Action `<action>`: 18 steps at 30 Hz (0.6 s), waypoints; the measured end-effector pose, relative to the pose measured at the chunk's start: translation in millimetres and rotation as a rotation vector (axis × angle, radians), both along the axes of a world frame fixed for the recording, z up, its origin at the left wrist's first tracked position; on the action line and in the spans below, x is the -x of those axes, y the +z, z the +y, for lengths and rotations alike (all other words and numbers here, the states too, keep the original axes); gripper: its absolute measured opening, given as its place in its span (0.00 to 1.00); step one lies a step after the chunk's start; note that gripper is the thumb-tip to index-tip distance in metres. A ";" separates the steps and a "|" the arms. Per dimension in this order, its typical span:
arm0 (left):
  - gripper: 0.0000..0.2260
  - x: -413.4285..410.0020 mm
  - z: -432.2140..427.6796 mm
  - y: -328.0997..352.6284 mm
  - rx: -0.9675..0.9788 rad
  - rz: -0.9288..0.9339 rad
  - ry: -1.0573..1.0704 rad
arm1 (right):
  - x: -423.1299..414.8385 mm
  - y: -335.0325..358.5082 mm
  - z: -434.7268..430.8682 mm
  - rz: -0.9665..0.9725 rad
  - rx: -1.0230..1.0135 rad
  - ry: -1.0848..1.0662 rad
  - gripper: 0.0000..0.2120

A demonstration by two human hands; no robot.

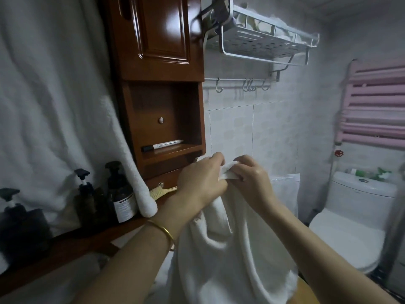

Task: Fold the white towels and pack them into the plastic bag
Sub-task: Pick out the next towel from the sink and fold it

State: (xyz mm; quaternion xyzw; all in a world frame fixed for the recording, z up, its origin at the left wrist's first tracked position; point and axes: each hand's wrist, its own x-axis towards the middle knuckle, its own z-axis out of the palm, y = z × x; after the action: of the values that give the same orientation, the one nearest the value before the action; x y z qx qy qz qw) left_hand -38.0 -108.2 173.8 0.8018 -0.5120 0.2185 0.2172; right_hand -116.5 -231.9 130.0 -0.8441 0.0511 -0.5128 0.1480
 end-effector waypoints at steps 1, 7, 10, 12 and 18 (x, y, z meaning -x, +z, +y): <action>0.08 0.7 -0.7 0.0 0.046 -0.035 -0.009 | 0.3 -1.3 0.5 -0.010 0.016 0.006 0.04; 0.11 -14.2 -6.0 6.3 0.153 -0.086 0.064 | -2.2 -13.6 -3.1 0.080 -0.073 -0.101 0.15; 0.13 -26.4 -3.9 8.8 0.171 -0.075 0.102 | 1.3 -31.6 -7.8 0.146 -0.099 -0.107 0.15; 0.14 -33.4 -4.0 6.6 0.168 -0.075 0.131 | 2.6 -45.7 -11.5 0.175 -0.116 -0.129 0.17; 0.12 -50.7 -3.0 3.7 0.154 -0.091 0.254 | 8.6 -88.3 -27.0 0.363 -0.264 -0.230 0.11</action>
State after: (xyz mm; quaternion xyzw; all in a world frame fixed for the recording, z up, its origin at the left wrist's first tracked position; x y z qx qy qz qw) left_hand 12.7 -111.2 177.5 0.8304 -0.3974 0.3188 0.2255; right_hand -125.2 -258.9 41.6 -0.8844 0.2391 -0.3549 0.1861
